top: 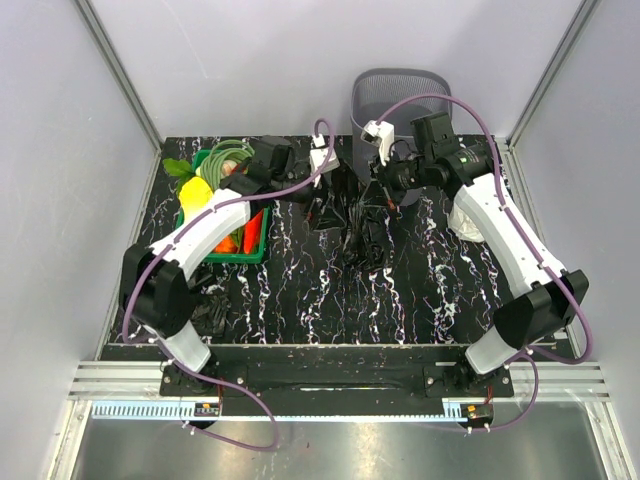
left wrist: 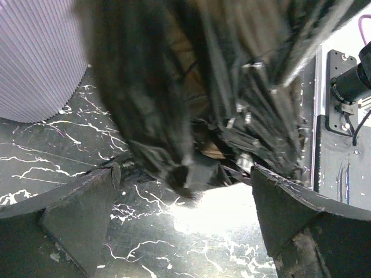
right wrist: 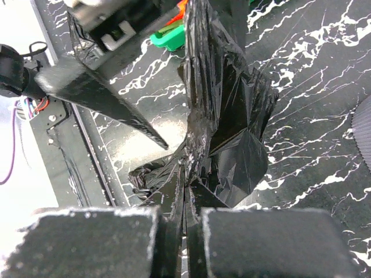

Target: Put the trash bags into the trash bin

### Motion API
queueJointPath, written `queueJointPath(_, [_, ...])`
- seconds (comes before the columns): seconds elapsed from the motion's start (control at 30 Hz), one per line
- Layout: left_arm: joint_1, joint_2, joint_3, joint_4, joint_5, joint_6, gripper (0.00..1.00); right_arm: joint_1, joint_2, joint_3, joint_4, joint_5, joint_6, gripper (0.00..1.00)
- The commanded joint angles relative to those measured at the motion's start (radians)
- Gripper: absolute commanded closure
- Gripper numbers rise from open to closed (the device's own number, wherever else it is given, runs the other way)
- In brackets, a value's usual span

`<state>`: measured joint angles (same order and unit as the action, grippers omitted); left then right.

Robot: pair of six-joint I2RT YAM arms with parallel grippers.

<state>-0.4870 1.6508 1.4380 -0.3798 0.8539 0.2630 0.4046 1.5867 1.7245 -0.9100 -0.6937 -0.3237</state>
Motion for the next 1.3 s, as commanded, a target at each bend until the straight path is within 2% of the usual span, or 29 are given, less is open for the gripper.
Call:
queueJointPath(0.0, [0.004, 0.024, 0.047, 0.061, 0.054, 0.018, 0.01, -0.006, -0.039, 0.047, -0.013, -0.056, 0.015, 1.00])
queueJointPath(0.1, [0.004, 0.033, 0.044, 0.071, 0.062, 0.010, 0.01, -0.009, -0.042, 0.044, -0.012, -0.066, 0.015, 1.00])
queueJointPath(0.17, [0.004, 0.049, 0.041, 0.087, 0.086, -0.005, 0.09, -0.009, -0.045, 0.046, -0.012, -0.073, 0.017, 1.00])
queueJointPath(0.3, [0.005, 0.072, 0.041, 0.091, 0.120, -0.021, 0.48, -0.010, -0.054, 0.049, -0.012, -0.047, 0.015, 1.00])
queueJointPath(0.43, [0.016, 0.069, 0.032, 0.078, 0.123, -0.015, 0.96, -0.021, -0.073, 0.037, -0.010, 0.003, 0.005, 1.00])
queueJointPath(0.47, [0.021, 0.067, 0.032, 0.073, 0.120, -0.010, 1.00, -0.024, -0.077, 0.035, -0.012, 0.016, 0.003, 1.00])
queueJointPath(0.7, [0.080, 0.020, 0.055, -0.025, 0.074, 0.050, 1.00, -0.046, -0.111, -0.008, -0.003, 0.221, -0.028, 1.00])
queueJointPath(0.83, [0.087, -0.005, 0.085, -0.117, -0.008, 0.103, 1.00, -0.050, -0.128, -0.057, 0.025, 0.365, -0.026, 1.00])
queueJointPath(1.0, [0.116, -0.048, 0.097, -0.146, -0.114, 0.127, 1.00, -0.085, -0.145, -0.112, 0.062, 0.554, -0.037, 1.00])
queueJointPath(1.27, [0.156, -0.069, 0.239, -0.304, -0.248, 0.255, 1.00, -0.102, -0.172, -0.146, 0.112, 0.821, -0.113, 1.00])
